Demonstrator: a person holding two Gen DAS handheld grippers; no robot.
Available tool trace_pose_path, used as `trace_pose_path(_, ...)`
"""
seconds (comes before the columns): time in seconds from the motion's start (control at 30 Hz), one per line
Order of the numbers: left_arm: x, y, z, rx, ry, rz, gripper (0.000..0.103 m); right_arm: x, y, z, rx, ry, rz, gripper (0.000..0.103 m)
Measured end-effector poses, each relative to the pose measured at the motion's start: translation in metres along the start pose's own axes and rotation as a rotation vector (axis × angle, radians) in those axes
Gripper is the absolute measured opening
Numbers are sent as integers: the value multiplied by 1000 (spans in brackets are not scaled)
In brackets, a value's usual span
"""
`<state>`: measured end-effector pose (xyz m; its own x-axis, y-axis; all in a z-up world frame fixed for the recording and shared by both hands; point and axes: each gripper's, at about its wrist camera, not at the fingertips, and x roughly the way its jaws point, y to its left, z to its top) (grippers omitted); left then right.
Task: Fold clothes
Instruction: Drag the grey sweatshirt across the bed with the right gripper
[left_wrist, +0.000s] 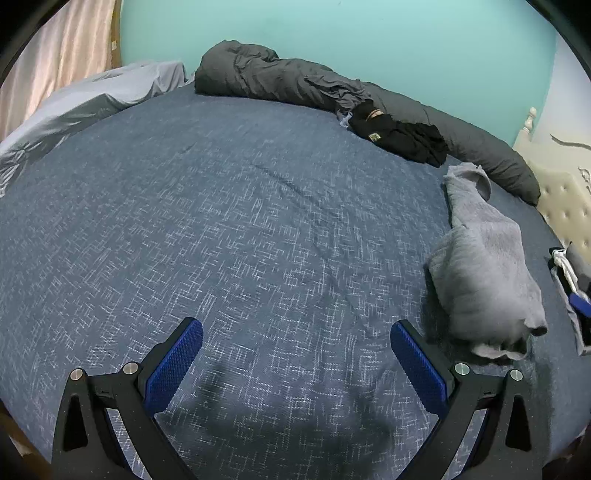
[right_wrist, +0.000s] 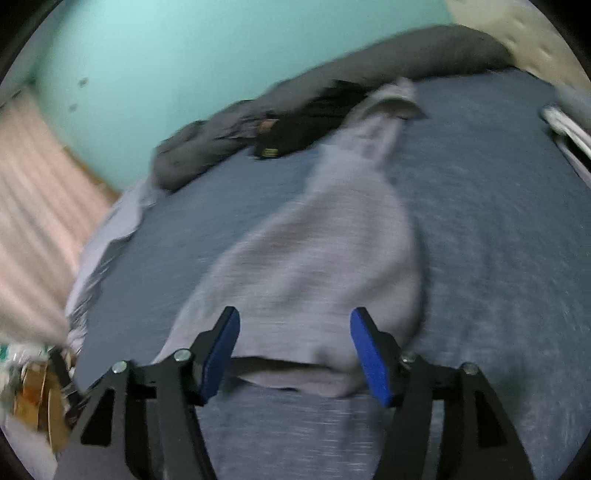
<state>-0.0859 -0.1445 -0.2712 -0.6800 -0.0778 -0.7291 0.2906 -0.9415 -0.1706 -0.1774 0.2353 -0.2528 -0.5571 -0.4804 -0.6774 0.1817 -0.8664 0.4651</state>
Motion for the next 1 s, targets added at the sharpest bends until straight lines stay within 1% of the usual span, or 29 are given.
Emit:
trace_pose_path(0.03,0,0,-1,3,0,1,103,6,-11,-2,22,17,-61,70)
trace_pose_path(0.07,0,-1,-1,6,0,1,103,13,-17,-4,48,31,-68,71)
trace_pose_path(0.23,0,-2,-2,23,0,4,103,46,-45,-14,179,100,-82,71)
trace_pose_path(0.3,1,-2,-2,25,-1,2,103,57,-52,-14,205,108,-84,71)
trace_pose_path(0.37,1,-2,-2,27,0,-2,103,65,-52,-11,208,108,-64,70)
trace_pose_path(0.4,2,-2,-2,31,0,-3,103,67,-51,-8,203,103,-50,66)
trace_pose_path(0.43,3,-2,-3,36,1,-3,103,68,-49,-5,197,98,-36,49)
trace_pose_path(0.47,4,-2,-3,39,2,-3,103,70,-48,-2,191,93,-23,36)
trace_pose_path(0.5,4,-1,-2,39,1,-4,103,71,-46,1,186,88,-9,32)
trace_pose_path(0.53,4,-1,-2,38,1,-5,103,73,-44,4,180,83,5,22)
trace_pose_path(0.57,4,0,-2,38,1,-7,103,73,-38,8,156,79,6,16)
trace_pose_path(0.63,5,0,-2,44,-2,-13,103,67,-16,20,81,33,38,13)
trace_pose_path(0.7,5,1,-2,53,-8,-8,103,65,9,32,0,10,69,12)
trace_pose_path(0.8,11,5,-4,37,7,-3,103,59,63,51,-116,8,161,12)
trace_pose_path(0.9,14,9,-4,12,25,-21,103,62,131,77,-215,0,271,12)
trace_pose_path(0.97,11,9,-2,14,12,-15,103,67,174,89,-274,12,335,12)
trace_pose_path(1.0,10,10,-1,13,6,-13,103,74,202,92,-313,20,358,12)
